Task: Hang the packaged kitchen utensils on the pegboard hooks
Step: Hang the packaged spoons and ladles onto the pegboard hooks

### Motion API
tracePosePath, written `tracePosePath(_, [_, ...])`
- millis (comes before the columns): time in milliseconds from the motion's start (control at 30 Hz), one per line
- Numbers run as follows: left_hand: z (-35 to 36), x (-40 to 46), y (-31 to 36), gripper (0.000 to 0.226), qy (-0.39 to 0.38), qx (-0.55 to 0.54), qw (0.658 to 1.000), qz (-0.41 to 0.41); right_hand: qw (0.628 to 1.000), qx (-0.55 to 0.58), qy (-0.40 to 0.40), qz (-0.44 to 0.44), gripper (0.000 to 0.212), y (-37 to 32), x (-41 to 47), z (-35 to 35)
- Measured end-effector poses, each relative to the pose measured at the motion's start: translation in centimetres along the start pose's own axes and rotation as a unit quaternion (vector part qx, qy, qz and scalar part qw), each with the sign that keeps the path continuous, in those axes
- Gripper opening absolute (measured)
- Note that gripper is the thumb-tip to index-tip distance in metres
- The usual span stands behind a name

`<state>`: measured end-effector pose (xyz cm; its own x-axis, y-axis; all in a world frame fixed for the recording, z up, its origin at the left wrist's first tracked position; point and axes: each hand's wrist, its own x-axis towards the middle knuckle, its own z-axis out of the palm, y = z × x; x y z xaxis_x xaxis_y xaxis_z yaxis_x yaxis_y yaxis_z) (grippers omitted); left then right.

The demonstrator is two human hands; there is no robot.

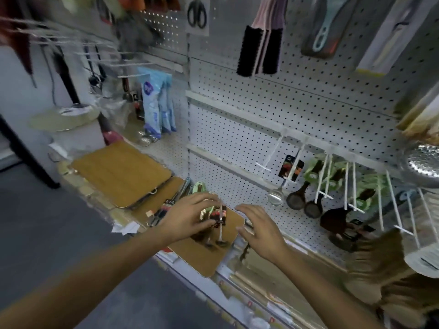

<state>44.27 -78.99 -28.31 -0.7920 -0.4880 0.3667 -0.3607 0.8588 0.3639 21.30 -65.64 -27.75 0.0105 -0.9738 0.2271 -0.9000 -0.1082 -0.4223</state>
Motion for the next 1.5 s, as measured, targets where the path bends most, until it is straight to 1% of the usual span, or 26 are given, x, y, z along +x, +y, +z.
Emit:
tracePosePath(100, [-0.8,-1.8,-3.2,0.045,-0.005,-0.003,0.999,-0.042,1.0,-0.001,-0.023,-0.017,0.054,-1.6,2.6,2.1])
tracePosePath(333, [-0.5,-5.0,-11.8,0.043,-0.035,-0.002,0.994,-0.099,0.995,-0.004,-0.094,-0.035,0.059,-2.4,10.0,8.7])
tracePosePath(433, [-0.1,-5.7,-15.5,0.043,-0.047,-0.006,0.99,-0.136,0.992,-0.006,-0.124,-0.034,0.052,-2.1,14.0,12.0])
tracePosePath(500, [0.4,-6.0,-18.4,0.042,-0.054,-0.006,0.986,-0.156,0.989,-0.003,-0.147,-0.033,0.051,-1.4,16.6,14.6])
tracePosePath(567, [1.4,-6.2,-21.7,0.04,-0.067,-0.012,0.98,-0.185,0.985,0.009,-0.171,-0.013,0.05,-0.6,19.1,17.4])
tracePosePath(733, [5.6,-5.6,-29.6,0.031,-0.078,-0.046,0.962,-0.259,0.975,0.048,-0.203,0.075,0.044,1.2,24.3,24.6])
tracePosePath(900, [12.8,-4.1,-37.9,0.037,-0.125,-0.08,0.944,-0.293,0.955,0.091,-0.217,0.177,0.038,3.7,28.7,33.7])
tracePosePath(1000, [18.5,-2.3,-42.3,0.039,-0.14,-0.086,0.937,-0.308,0.943,0.129,-0.194,0.239,0.033,5.7,31.4,39.7])
tracePosePath(1067, [22.1,-1.0,-44.8,0.046,-0.138,-0.106,0.931,-0.322,0.925,0.158,-0.185,0.293,0.031,7.3,32.9,43.3])
tracePosePath(1133, [25.0,0.2,-46.7,0.051,-0.148,-0.11,0.924,-0.334,0.903,0.187,-0.179,0.343,0.023,9.0,34.1,46.7])
tracePosePath(1200, [27.6,1.3,-48.3,0.05,-0.16,-0.11,0.921,-0.338,0.887,0.204,-0.169,0.378,0.011,10.9,34.7,49.7])
tracePosePath(1300, [30.5,2.3,-49.5,0.047,-0.175,-0.106,0.917,-0.342,0.868,0.207,-0.153,0.424,0.015,12.8,35.1,52.9])
tracePosePath(1367, [31.9,2.7,-49.7,0.047,-0.165,-0.104,0.917,-0.349,0.855,0.221,-0.127,0.452,0.01,13.5,35.5,54.3])
tracePosePath(1433, [32.7,3.2,-49.8,0.048,-0.159,-0.091,0.909,-0.374,0.842,0.235,-0.112,0.473,0.012,14.0,36.1,55.3])
tracePosePath(1500, [33.1,4.0,-49.9,0.039,-0.162,-0.084,0.9,-0.396,0.823,0.257,-0.088,0.498,0.014,14.5,36.4,55.8])
